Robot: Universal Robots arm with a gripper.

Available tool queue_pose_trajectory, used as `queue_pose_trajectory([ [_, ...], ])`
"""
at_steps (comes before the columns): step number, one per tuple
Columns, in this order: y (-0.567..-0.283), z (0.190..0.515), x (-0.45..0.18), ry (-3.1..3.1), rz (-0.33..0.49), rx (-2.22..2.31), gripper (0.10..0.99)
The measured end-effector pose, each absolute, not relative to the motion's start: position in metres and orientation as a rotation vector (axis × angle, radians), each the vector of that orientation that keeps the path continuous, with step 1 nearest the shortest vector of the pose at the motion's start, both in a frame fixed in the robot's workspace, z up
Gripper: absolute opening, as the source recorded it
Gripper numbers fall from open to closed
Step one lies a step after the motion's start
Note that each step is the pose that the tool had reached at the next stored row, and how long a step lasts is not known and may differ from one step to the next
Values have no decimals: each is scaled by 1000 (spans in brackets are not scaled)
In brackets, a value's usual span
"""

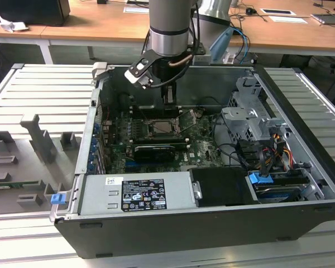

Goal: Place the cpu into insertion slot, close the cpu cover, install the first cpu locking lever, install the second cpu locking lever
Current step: 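Close the cpu cover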

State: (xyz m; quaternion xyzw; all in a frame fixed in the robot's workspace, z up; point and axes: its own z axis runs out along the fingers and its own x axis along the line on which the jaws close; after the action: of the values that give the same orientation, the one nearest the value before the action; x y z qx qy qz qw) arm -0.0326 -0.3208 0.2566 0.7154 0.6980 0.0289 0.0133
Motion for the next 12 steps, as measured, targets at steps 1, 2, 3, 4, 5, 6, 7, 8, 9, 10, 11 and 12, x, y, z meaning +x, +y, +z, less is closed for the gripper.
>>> queue_pose_trajectory([
  [1,-321,257,-31,2174,90,2229,106],
  [2,-321,257,-30,2174,90,2229,106],
  [3,-321,257,-27,2174,90,2229,106],
  [4,-321,257,-23,2174,90,2229,106],
  [5,-321,257,-20,2174,90,2229,106],
  [6,-321,257,-18,2173,90,2229,106],
  [7,-321,257,-16,2173,90,2229,106],
  [8,-321,257,-14,2174,90,2229,106],
  [9,-321,257,-13,2174,89,2229,106],
  [10,-321,257,-13,2174,89,2229,106],
  [11,-321,258,-12,2173,89,2229,106],
  [12,-321,259,-12,2173,89,2229,106],
])
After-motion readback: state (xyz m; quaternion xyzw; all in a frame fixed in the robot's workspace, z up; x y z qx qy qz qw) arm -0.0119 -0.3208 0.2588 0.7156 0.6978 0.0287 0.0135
